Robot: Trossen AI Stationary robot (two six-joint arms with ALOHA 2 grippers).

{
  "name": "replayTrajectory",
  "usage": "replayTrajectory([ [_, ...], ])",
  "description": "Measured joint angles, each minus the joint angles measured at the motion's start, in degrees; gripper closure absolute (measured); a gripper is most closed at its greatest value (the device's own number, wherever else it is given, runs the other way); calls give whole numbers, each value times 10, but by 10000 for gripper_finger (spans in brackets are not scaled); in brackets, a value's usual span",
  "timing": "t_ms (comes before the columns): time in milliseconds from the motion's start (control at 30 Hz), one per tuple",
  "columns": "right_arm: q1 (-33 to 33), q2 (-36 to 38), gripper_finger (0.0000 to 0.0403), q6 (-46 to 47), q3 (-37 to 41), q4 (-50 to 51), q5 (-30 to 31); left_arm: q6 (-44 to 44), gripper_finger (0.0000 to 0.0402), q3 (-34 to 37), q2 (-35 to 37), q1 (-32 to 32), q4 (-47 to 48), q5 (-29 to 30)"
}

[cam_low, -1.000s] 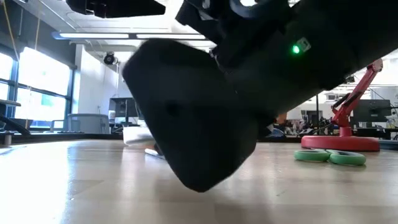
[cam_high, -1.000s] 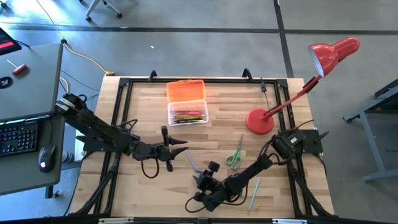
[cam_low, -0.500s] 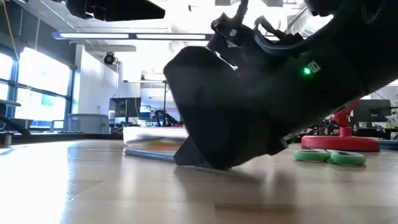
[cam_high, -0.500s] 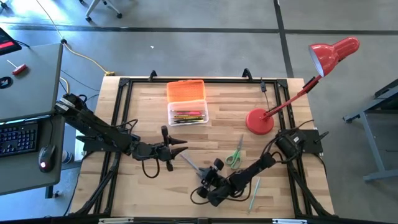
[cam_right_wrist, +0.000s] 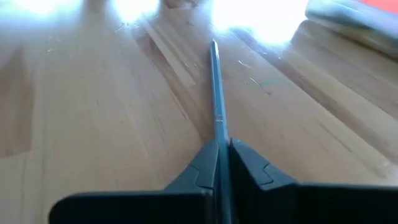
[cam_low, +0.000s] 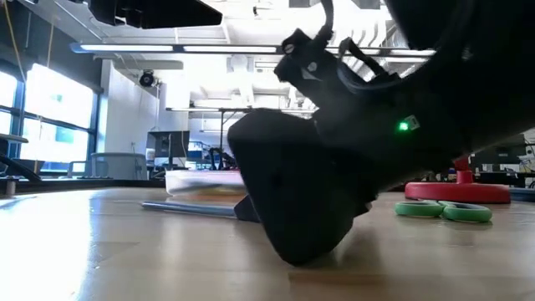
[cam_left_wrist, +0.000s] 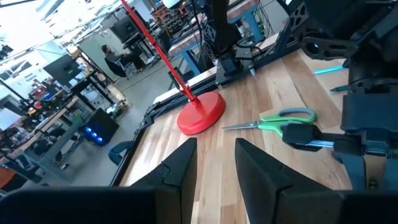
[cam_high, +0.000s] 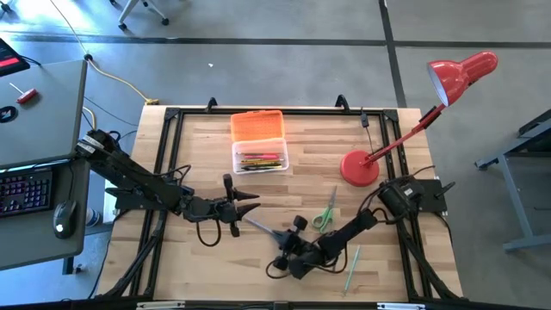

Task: Pick & place school supplies into a supply box
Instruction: Put the left blue pencil into the orange supply box

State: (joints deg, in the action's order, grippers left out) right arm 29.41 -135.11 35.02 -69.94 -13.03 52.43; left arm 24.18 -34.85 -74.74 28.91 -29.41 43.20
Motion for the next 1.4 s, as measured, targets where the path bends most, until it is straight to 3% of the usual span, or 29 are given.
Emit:
replayTrajectory([
  [267,-16,63,396,-117,4,13,-3,7,262,0,0,0,-10,4],
  [467,-61,163,399,-287,8,66,114,108,262,-32,26,29,-7,146],
  [533,-93,198,398,-329,6,77,118,141,262,-57,32,48,-7,187],
  [633,-159,235,399,-366,6,87,55,157,262,-98,34,77,-5,239],
  [833,-300,260,399,-356,5,117,-206,121,262,-140,35,135,-6,332],
  [900,-328,257,399,-360,6,149,-258,105,262,-140,35,149,-1,340],
  [1133,-367,255,396,-414,5,175,-312,40,262,-138,34,170,58,336],
  [1400,-370,255,384,-419,4,136,-322,-62,262,-138,29,161,144,313],
])
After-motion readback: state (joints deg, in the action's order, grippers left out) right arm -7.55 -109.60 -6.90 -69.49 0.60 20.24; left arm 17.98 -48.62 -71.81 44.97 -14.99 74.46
